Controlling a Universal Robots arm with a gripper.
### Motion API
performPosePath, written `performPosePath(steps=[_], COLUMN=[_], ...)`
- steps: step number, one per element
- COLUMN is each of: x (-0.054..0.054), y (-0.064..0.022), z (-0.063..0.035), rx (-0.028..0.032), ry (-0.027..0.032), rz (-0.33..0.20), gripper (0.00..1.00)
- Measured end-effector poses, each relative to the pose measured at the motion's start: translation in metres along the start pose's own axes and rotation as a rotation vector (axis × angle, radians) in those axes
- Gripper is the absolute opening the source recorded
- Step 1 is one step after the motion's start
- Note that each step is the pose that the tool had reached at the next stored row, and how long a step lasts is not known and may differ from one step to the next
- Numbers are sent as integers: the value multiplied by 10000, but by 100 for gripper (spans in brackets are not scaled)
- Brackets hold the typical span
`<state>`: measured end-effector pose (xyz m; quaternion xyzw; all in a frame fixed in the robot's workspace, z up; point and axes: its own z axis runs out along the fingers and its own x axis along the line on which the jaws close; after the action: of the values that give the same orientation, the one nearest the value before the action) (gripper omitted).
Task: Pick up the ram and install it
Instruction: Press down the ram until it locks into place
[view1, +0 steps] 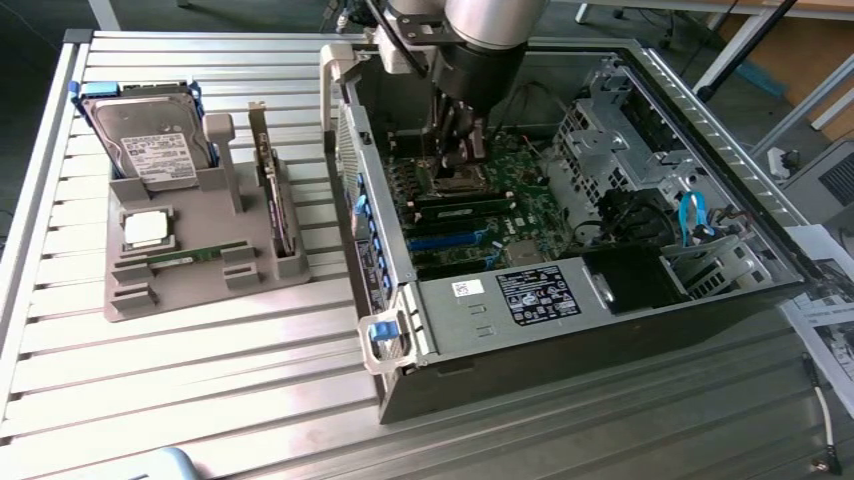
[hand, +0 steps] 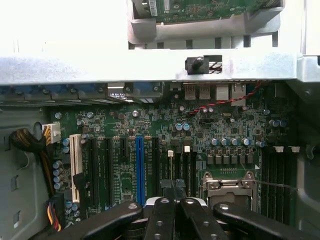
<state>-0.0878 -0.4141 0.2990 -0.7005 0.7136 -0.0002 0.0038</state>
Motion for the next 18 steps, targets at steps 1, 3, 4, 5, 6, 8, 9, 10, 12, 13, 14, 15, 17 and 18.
performPosePath(steps=[1, 3, 4, 5, 6, 8, 9, 10, 12, 13, 14, 15, 17, 18], x=[0, -1, -2, -3, -4, -5, -6, -7, -9, -10, -10, -11, -12, -12], y=[-9, -47, -108, -155, -191, -273, -331, -369, -461, -512, -558, -598, -667, -694], z=[-1, 0, 0, 0, 1, 1, 1, 1, 2, 3, 3, 3, 4, 4], rx=[-1, -1, 0, 0, -1, -1, -1, -2, -3, -2, -3, -3, -4, -3], ry=[2, 1, 0, 1, 1, 1, 1, 1, 1, 0, 1, 0, 1, 0], rz=[-1, 2, 2, 1, 1, 2, 1, 2, 1, 2, 1, 1, 2, 1], gripper=[11, 11, 11, 11, 11, 11, 11, 11, 11, 11, 11, 11, 11, 11])
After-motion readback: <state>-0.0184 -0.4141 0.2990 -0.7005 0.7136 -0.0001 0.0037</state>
